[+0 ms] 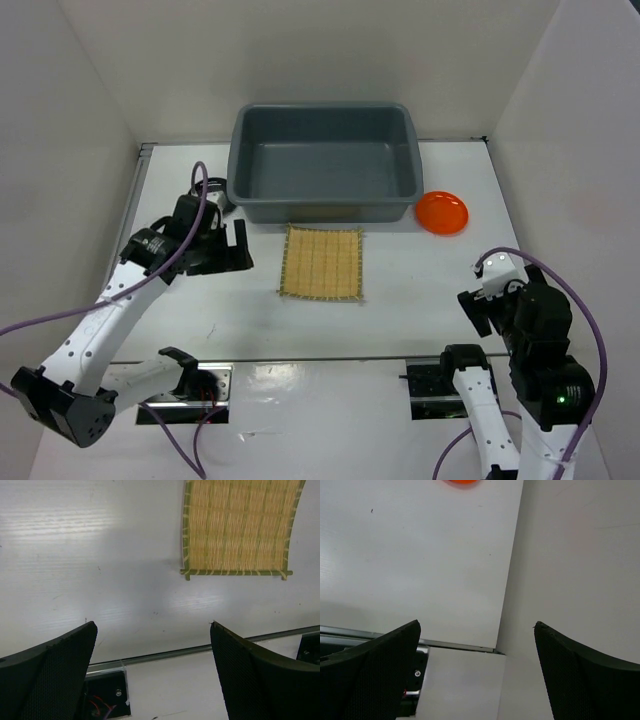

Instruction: Place the mixed dishes into the plastic bin

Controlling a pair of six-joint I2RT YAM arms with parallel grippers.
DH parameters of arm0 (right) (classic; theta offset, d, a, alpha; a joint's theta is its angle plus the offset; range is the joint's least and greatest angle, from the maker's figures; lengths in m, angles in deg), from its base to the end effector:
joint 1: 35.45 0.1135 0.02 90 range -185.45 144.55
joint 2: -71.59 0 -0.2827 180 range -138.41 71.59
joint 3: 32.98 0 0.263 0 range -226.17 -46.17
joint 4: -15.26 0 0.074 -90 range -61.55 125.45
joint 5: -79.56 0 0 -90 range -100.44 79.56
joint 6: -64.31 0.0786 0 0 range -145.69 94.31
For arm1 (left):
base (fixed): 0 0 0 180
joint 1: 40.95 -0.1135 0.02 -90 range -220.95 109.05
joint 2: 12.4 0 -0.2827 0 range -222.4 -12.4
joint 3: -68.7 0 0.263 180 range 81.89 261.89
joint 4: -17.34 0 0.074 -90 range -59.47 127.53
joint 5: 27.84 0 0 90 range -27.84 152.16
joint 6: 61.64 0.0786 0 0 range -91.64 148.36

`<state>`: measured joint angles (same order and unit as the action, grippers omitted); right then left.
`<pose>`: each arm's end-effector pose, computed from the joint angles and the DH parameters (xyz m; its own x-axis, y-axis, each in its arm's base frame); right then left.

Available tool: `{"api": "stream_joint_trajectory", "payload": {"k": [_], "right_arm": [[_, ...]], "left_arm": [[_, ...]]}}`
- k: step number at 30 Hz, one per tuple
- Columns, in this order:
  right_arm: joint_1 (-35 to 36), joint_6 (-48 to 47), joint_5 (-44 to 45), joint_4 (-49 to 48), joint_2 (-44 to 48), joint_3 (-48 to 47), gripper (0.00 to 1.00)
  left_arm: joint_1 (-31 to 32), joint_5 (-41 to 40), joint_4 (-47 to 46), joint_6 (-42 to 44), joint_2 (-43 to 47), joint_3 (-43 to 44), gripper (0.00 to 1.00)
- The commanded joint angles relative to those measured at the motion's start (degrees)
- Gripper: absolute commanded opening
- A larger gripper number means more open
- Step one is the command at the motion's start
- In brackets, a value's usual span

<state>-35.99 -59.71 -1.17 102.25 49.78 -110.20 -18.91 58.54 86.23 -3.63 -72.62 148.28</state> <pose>0.0358 -0.0130 0.3557 -0.5160 -0.5473 -0.6589 -0.1715 0.8197 -0.5465 0.2120 -0.0805 0.3301 -0.7763 -0.2561 -0.5759 -0.0882 0.9489 -0.3031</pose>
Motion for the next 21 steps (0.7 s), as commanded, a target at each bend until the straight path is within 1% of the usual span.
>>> {"api": "stream_joint_trajectory", "payload": {"k": [1,2,3,4,5,8,9,11,12,14,15,16,17,19,20,21], "right_arm": [[-0.34,-3.41,-0.65,-2.34,-0.08,-2.85,0.99],[-0.34,-3.42,-1.71,-4.43,-0.08,-2.85,0.99],[-0.34,-3.42,-2.59,-6.02,-0.08,-2.85,0.99],[-0.34,-1.85,-2.6,-8.04,-0.6,-2.16,0.99],[-0.34,-0.88,-2.6,-12.23,-0.61,-1.46,0.99],[-0.34,2.11,-1.55,-19.11,-3.14,3.02,0.99],[-0.34,2.73,1.5,-24.61,-4.03,6.25,0.99],[-0.34,3.51,3.63,-29.57,-5.44,9.08,0.99],[-0.34,4.13,3.64,-33.51,-5.44,10.66,0.99],[-0.34,7.54,0.32,-36.08,-5.97,11.2,0.99],[-0.34,9.22,-3.44,-39.4,-6.49,11.21,0.99],[-0.34,11.15,-4.78,-41.78,-7.02,11.99,0.99],[-0.34,15.26,-5.58,-44.24,-7.81,12.0,0.99],[-0.34,19.32,-7.94,-49.42,-11.15,12.61,0.99],[-0.34,22.3,-8.92,-50.41,-12.2,12.61,0.99],[-0.34,23.37,-9.71,-51.03,-13.6,12.61,0.99]], "left_arm": [[1.59,4.05,-4.54,-3.08,-0.94,-3.36,1.0],[1.6,5.36,-6.81,-2.21,-2.42,-4.68,1.0],[2.21,8.59,-8.23,-1.68,-3.14,-6.61,1.0],[2.82,9.76,-10.59,-1.67,-4.62,-6.62,1.0],[2.83,11.42,-11.66,-1.67,-5.42,-7.32,1.0],[3.36,12.84,-14.3,-2.47,-7.36,-6.71,1.0],[3.36,13.45,-14.31,-2.47,-8.14,-5.93,1.0],[3.97,13.46,-14.92,-2.47,-8.85,-4.44,1.0],[3.97,12.85,-14.92,-2.47,-8.86,-4.43,1.0],[3.97,12.05,-14.39,-2.47,-8.86,-3.72,1.0],[3.97,10.66,-14.39,-1.94,-8.33,-3.72,1.0],[3.97,10.04,-14.39,-1.94,-7.63,-3.72,1.0],[3.97,9.51,-14.39,-2.55,-7.62,-4.59,1.0],[3.97,8.28,-15.01,-3.16,-6.31,-5.39,1.0],[3.97,8.28,-15.01,-3.95,-6.31,-6.0,1.0],[3.97,7.49,-15.01,-3.96,-6.31,-6.01,1.0]]}}
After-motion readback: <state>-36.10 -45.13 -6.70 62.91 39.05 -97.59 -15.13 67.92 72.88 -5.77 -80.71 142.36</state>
